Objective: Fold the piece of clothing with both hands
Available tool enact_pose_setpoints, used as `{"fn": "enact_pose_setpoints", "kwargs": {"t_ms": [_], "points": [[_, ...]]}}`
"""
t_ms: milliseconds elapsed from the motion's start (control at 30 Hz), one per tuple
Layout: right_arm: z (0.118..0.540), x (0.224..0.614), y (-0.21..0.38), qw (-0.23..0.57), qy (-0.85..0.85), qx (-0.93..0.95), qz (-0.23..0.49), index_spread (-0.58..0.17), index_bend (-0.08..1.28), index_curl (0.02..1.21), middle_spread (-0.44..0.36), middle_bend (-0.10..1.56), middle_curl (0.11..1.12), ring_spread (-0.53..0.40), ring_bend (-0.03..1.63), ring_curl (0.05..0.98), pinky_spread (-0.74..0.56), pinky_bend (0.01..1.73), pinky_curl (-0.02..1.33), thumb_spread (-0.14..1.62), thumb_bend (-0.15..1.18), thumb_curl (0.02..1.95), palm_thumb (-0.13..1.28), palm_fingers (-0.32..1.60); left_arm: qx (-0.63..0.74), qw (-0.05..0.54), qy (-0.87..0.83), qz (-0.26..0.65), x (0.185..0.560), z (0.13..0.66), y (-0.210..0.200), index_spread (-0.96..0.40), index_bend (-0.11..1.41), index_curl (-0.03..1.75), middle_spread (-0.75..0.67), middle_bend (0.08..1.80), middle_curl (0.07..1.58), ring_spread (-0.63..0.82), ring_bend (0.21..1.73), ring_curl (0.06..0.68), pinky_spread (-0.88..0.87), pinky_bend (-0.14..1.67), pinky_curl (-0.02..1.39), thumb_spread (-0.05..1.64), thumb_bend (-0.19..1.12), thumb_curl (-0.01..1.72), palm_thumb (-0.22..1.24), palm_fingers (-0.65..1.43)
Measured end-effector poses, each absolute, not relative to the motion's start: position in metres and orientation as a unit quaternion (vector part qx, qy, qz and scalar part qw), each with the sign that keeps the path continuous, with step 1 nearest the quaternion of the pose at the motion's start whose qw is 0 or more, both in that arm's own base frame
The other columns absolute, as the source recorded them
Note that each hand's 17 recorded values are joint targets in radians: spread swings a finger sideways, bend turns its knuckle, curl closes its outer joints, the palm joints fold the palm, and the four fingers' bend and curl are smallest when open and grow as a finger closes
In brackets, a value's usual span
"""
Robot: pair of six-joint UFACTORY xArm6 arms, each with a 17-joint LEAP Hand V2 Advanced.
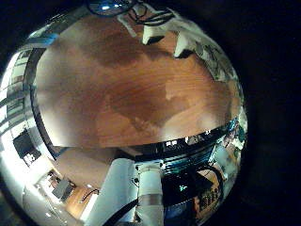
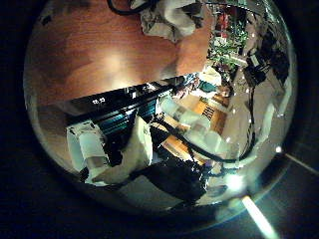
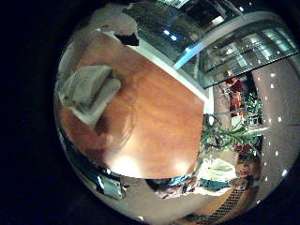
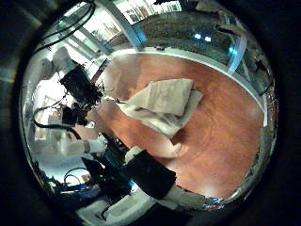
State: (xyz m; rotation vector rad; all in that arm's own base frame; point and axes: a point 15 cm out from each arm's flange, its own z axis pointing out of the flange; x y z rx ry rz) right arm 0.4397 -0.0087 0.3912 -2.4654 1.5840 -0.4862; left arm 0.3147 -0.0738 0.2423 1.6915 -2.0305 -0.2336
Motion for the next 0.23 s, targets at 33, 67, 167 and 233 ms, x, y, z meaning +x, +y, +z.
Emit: {"fn": "enact_pose_setpoints", "kwargs": {"t_ms": [33, 67, 167, 233], "points": [[0.390, 0.439, -0.010, 0.084, 0.533, -0.826, -0.161, -0.466, 0.18, 0.35, -0.205, 0.41, 0.38, -0.145, 0.90, 0.341, 0.32, 0.80, 0.46, 1.30, -0.02, 0.26, 0.25, 0.22, 0.619, 0.244, -0.741, -0.089, 0.314, 0.244, -0.073, -0.04, 0.19, 0.38, 0.27, 0.17, 0.25, 0.44, 0.62, 0.221, 0.51, 0.35, 0.32, 1.26, -0.01, 0.33, 0.38, 0.03], [0.388, 0.437, -0.013, 0.081, 0.537, -0.825, -0.157, -0.462, 0.18, 0.35, -0.204, 0.41, 0.38, -0.144, 0.90, 0.337, 0.33, 0.79, 0.45, 1.30, -0.02, 0.26, 0.24, 0.22, 0.620, 0.246, -0.739, -0.092, 0.314, 0.246, -0.072, -0.04, 0.19, 0.38, 0.27, 0.17, 0.25, 0.44, 0.62, 0.220, 0.51, 0.35, 0.32, 1.26, -0.01, 0.33, 0.38, 0.03], [0.373, 0.428, -0.015, 0.068, 0.544, -0.825, -0.137, -0.456, 0.18, 0.34, -0.195, 0.41, 0.38, -0.139, 0.89, 0.326, 0.34, 0.77, 0.43, 1.29, -0.02, 0.25, 0.24, 0.23, 0.624, 0.245, -0.737, -0.091, 0.315, 0.249, -0.070, -0.04, 0.19, 0.38, 0.27, 0.17, 0.25, 0.44, 0.62, 0.219, 0.51, 0.35, 0.32, 1.26, -0.02, 0.33, 0.38, 0.03], [0.357, 0.418, -0.016, 0.055, 0.548, -0.827, -0.116, -0.453, 0.18, 0.34, -0.190, 0.41, 0.38, -0.136, 0.89, 0.319, 0.35, 0.74, 0.42, 1.29, -0.02, 0.24, 0.23, 0.24, 0.624, 0.242, -0.738, -0.091, 0.317, 0.251, -0.069, -0.04, 0.19, 0.38, 0.27, 0.17, 0.25, 0.44, 0.62, 0.218, 0.51, 0.36, 0.32, 1.26, -0.01, 0.33, 0.38, 0.03]]}}
